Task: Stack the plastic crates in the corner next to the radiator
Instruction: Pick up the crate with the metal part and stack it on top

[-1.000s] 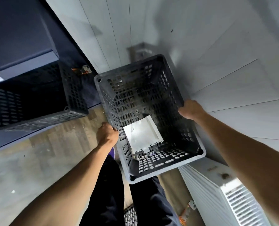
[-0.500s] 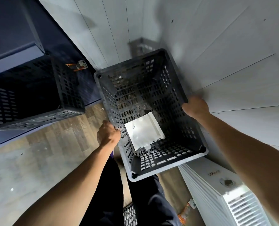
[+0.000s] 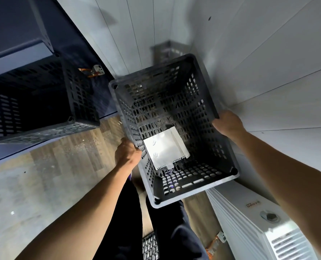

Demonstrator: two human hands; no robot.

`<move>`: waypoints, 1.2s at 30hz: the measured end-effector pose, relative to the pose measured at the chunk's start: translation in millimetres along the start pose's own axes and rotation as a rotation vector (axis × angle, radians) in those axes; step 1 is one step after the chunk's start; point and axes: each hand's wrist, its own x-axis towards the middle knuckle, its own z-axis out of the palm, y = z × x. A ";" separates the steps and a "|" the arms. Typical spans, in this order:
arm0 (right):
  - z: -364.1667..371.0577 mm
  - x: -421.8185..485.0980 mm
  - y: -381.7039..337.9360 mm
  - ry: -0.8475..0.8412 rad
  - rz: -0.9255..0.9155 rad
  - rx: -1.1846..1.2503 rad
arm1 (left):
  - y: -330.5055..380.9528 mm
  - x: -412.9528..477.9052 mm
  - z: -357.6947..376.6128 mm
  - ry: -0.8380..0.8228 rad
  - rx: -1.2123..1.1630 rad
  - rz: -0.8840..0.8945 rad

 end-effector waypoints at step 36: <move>260.1 -168.5 -129.7 -0.025 0.234 0.316 | -32.8 118.3 -43.3 -0.131 0.926 1.349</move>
